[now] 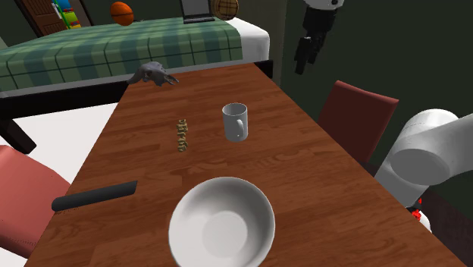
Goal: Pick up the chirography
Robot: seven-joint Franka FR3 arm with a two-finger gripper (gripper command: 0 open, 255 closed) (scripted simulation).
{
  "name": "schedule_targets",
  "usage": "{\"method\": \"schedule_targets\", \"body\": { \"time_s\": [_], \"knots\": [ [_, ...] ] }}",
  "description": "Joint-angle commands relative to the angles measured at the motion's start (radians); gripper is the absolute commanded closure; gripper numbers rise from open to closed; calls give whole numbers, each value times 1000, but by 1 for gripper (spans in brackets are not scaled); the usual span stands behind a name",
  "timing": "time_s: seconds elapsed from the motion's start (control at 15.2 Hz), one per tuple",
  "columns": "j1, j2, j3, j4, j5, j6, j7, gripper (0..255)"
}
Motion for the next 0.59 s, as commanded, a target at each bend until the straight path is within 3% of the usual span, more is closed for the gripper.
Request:
{"method": "schedule_targets", "body": {
  "time_s": [0.0, 0.53],
  "knots": [
    [0, 0, 0, 0, 0, 0, 0, 0],
    [8, 154, 191, 44, 83, 87, 284, 0]
  ]
}}
